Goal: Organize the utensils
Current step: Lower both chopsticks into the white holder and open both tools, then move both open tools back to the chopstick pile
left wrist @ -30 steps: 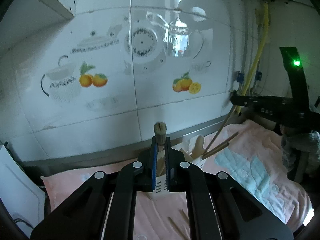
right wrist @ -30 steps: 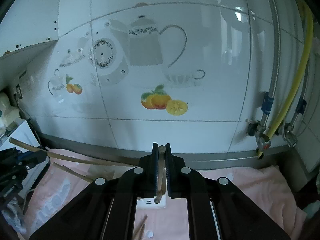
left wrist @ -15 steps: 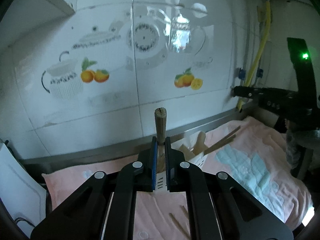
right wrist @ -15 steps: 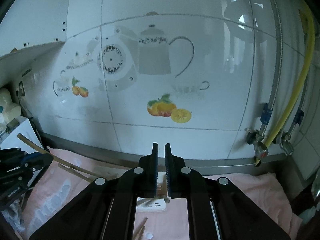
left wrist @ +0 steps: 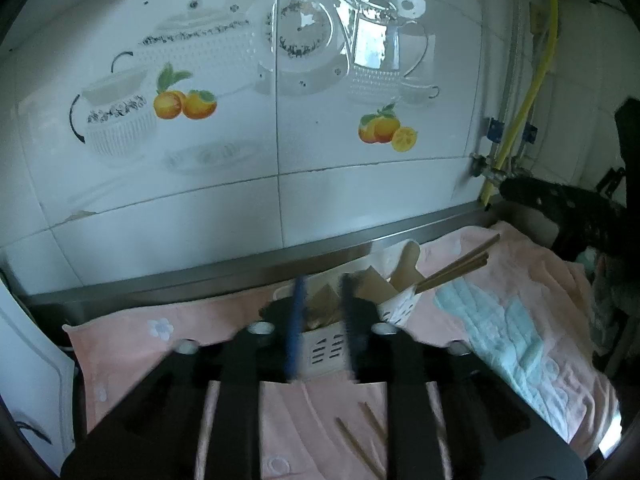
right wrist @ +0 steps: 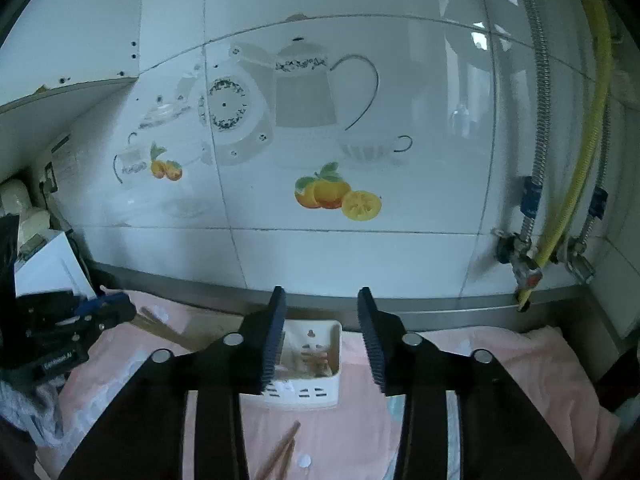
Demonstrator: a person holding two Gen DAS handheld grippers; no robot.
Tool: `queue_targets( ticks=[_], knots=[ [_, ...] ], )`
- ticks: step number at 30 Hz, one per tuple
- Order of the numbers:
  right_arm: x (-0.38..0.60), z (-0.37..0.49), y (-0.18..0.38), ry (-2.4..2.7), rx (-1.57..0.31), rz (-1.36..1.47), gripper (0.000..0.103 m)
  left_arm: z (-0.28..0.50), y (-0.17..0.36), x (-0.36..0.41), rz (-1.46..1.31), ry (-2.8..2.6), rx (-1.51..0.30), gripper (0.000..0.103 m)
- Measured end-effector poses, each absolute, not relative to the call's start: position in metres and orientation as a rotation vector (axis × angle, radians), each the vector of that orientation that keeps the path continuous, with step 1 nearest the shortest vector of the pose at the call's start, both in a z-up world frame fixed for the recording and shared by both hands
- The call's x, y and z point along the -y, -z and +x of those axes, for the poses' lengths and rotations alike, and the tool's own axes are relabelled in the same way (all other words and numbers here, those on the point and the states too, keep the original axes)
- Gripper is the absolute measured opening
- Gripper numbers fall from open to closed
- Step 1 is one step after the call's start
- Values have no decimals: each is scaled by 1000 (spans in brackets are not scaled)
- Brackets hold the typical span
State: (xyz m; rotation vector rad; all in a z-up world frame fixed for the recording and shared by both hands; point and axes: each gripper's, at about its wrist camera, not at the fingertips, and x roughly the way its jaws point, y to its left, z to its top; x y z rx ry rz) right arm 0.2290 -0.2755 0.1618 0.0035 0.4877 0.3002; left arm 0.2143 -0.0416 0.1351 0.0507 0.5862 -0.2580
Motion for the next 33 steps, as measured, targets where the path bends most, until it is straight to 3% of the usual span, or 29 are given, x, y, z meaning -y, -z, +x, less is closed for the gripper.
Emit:
queue_targets(
  ticks=[5,8,13,20,25,33],
  knots=[
    [275,197,-151,-306,-451,-11,62,194,-144,42,55,261,-531,45],
    [273,177,-144,-304,-429,-26,76,178,-148,39,47,258,-506,47],
    [266,137,-125,-273,-387,-65,87,150,-141,29,13,252,-490,54],
    [256,103,-77,-294,-460,-46,88,115,-109,13,-37,221,-512,65],
    [245,90,-43,-309,-538,-24,87,96,-78,-3,-93,198,-555,66],
    [225,71,4,-314,-635,-14,76,72,-41,-22,-145,141,-600,71]
  ],
)
